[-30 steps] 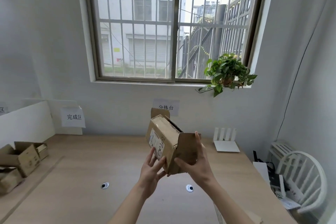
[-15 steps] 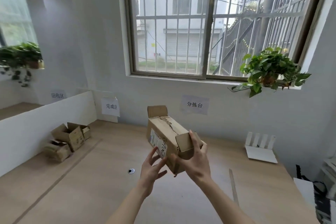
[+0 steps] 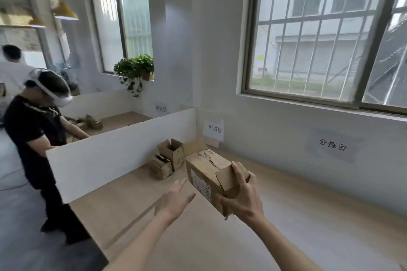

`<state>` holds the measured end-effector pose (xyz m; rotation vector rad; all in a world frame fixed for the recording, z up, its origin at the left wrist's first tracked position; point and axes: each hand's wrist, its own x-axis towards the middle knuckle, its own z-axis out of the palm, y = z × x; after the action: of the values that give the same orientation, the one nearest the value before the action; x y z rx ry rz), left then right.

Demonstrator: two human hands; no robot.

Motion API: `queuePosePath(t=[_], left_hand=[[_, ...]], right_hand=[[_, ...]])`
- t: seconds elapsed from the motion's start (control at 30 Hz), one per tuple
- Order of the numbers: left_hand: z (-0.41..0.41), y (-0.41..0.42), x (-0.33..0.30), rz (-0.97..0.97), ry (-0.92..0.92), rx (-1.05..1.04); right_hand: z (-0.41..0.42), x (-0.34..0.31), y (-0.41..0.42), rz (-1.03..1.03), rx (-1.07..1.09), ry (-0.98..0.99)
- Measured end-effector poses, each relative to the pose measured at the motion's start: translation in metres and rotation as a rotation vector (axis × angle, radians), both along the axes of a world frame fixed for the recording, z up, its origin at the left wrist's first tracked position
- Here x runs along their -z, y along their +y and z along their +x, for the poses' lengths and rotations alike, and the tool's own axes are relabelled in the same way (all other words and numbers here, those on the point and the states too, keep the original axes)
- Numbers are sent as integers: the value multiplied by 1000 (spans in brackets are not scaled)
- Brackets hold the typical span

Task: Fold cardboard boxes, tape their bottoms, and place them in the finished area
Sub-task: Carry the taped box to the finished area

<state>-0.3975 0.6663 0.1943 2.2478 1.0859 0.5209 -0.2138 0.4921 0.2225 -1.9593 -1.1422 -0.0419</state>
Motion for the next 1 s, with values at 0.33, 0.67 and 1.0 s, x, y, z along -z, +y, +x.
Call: queuePosePath(t=[0.33, 0.67, 1.0], left_hand=[[-140, 185, -15, 153, 168, -111], [-189, 331, 42, 62, 243, -119], [-143, 521, 125, -10, 400, -15]], right_hand=[[-113, 25, 215, 3, -193, 1], [-139, 87, 374, -95, -224, 0], [-94, 200, 550, -269, -222, 116]])
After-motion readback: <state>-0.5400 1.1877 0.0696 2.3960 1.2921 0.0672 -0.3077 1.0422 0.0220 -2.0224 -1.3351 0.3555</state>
